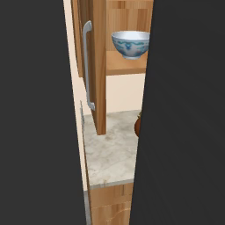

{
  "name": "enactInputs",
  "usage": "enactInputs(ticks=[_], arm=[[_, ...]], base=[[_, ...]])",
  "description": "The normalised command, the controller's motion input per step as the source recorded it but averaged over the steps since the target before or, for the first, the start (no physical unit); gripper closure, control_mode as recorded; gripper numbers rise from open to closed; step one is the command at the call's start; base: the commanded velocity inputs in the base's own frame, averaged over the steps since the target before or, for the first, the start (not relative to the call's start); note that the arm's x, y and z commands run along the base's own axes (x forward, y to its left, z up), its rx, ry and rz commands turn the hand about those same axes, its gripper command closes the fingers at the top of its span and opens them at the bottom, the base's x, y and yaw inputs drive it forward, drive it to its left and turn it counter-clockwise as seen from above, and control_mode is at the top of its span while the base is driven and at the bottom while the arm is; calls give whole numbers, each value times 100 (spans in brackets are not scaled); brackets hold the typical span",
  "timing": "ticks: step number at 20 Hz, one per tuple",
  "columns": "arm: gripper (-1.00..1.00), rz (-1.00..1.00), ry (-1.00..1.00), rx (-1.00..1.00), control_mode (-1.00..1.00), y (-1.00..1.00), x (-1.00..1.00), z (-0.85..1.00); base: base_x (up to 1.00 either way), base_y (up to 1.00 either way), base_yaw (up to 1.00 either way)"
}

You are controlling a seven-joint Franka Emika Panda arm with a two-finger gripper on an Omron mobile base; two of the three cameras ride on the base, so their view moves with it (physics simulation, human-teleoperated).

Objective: Move the bowls from the cabinet to the plates on the dining table.

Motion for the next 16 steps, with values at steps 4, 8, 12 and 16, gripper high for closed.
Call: enactInputs(ticks=[4, 8, 12, 16], arm=[[-100, 0, -2, 1, -100, 9, 28, 0], [-100, 0, 0, 1, -100, 6, 33, 0], [-100, 0, -1, 3, -100, 0, 38, 0], [-100, 0, 0, 3, -100, 0, 26, 0]], base=[[0, 0, 0], [0, 0, 0], [0, 0, 0], [0, 0, 0]])
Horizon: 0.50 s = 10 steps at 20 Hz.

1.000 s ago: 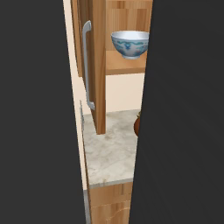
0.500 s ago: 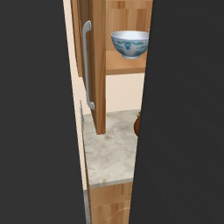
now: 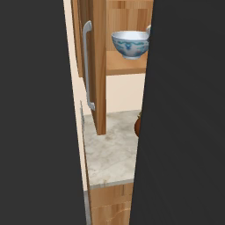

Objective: Move the bowls from the cabinet to the plates on the dining table.

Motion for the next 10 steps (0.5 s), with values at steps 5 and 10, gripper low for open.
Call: enactInputs(ticks=[5, 10], arm=[[-100, 0, 0, 1, -100, 0, 39, 0], [-100, 0, 0, 0, -100, 0, 35, 0]], base=[[0, 0, 0], [0, 0, 0]])
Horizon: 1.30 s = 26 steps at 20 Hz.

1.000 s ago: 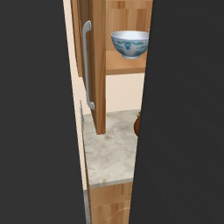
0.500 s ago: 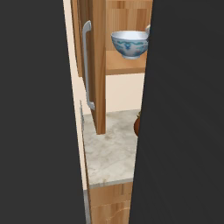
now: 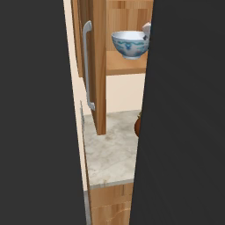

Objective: Move the bowls from the cabinet to the plates on the dining table.

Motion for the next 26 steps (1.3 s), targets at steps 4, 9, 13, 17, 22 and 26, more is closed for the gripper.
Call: enactInputs(ticks=[4, 9, 13, 17, 22, 26], arm=[[-100, 0, 2, 0, -100, 0, 45, -5], [-100, 0, 9, 3, -100, 0, 42, -16], [-100, 0, 9, 3, -100, 0, 45, -3], [-100, 0, 4, 5, -100, 0, 24, 2], [-100, 0, 0, 11, -100, 0, 6, 2], [-100, 0, 0, 5, -100, 0, 19, -18]], base=[[0, 0, 0], [0, 0, 0], [0, 0, 0], [0, 0, 0], [0, 0, 0], [0, 0, 0]])
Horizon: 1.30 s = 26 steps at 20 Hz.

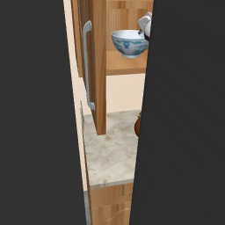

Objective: Move the bowls from the cabinet to the plates on the dining table.

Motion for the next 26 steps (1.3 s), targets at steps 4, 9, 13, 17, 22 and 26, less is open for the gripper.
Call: enactInputs(ticks=[4, 9, 13, 17, 22, 26], arm=[[-100, 0, 3, 1, -100, 0, 30, -34], [-100, 0, 0, 0, -100, 0, 43, -13], [-100, 0, 1, 0, -100, 0, 16, 0], [-100, 0, 0, 0, -100, 0, 0, 0], [-100, 0, 2, 1, -100, 2, 0, -2], [-100, 0, 1, 2, -100, 0, 0, -2]], base=[[0, 0, 0], [0, 0, 0], [0, 0, 0], [0, 0, 0], [0, 0, 0], [0, 0, 0]])
